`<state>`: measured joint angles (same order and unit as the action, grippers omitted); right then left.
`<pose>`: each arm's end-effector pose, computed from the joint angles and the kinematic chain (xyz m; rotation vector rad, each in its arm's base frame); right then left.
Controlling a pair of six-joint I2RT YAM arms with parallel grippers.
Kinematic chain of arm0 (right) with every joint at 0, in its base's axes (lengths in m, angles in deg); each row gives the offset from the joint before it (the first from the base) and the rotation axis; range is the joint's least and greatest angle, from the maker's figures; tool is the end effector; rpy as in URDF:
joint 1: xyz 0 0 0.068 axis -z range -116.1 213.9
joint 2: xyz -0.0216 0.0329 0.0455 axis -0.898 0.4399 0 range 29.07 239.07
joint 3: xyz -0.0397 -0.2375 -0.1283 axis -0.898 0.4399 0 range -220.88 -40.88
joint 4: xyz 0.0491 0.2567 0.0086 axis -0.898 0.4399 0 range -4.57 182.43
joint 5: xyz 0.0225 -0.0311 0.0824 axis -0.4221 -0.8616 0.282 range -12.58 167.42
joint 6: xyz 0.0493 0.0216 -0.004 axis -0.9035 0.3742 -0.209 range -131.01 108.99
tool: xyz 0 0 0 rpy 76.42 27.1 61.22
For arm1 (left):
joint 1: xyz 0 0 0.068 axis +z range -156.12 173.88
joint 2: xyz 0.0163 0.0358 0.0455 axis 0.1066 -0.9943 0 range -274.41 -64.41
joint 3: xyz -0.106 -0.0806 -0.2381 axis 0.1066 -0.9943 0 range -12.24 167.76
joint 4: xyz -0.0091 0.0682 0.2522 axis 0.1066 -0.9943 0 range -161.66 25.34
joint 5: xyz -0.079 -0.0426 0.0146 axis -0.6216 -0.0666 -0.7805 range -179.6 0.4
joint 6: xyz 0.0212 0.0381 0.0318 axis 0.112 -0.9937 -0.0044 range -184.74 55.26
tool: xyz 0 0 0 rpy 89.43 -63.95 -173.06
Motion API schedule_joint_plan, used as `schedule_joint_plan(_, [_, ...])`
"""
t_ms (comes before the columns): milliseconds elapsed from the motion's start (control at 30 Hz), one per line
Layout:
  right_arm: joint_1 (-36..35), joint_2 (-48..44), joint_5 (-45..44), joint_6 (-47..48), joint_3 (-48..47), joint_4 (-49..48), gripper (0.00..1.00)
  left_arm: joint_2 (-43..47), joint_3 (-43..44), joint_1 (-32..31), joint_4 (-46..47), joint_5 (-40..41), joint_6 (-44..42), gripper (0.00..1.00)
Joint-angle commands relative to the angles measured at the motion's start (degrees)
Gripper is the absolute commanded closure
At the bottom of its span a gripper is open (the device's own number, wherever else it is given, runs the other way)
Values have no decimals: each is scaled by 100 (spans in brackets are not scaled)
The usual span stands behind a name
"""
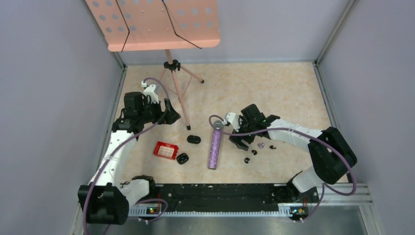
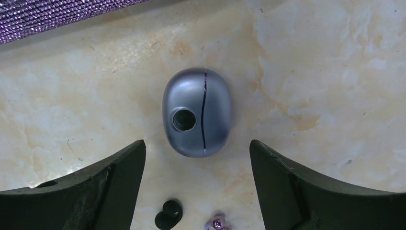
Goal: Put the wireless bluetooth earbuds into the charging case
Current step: Pick up the charging case at the center of the board.
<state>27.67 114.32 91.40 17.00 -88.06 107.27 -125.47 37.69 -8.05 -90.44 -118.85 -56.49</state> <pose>0.2228 0.1739 0.1789 -1.4615 2.1662 0.3698 0.2275 -0.0252 0.2930 0.1634 2.1913 -0.6630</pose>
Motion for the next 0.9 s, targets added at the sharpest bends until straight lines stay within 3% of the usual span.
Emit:
schedule_joint_plan(0, [-153,129,-153,34,-222,-286,21,-42,184,-9,270,43,121,10])
schedule_joint_plan(367, [-230,333,-155,161,-142,-447,34,-162,262,-9,297,-12,102,10])
schedule_joint_plan(533, [-249,324,-142,354,-148,-450,57,-305,408,-49,221,-297,-95,14])
schedule_joint_plan(733, [-236,-526,-307,873,-149,-260,69,-404,416,-687,505,-614,-656,14])
schedule_joint_plan(867, [-236,-1241,-395,1044,-422,-216,71,-482,533,-1094,954,-990,-383,14])
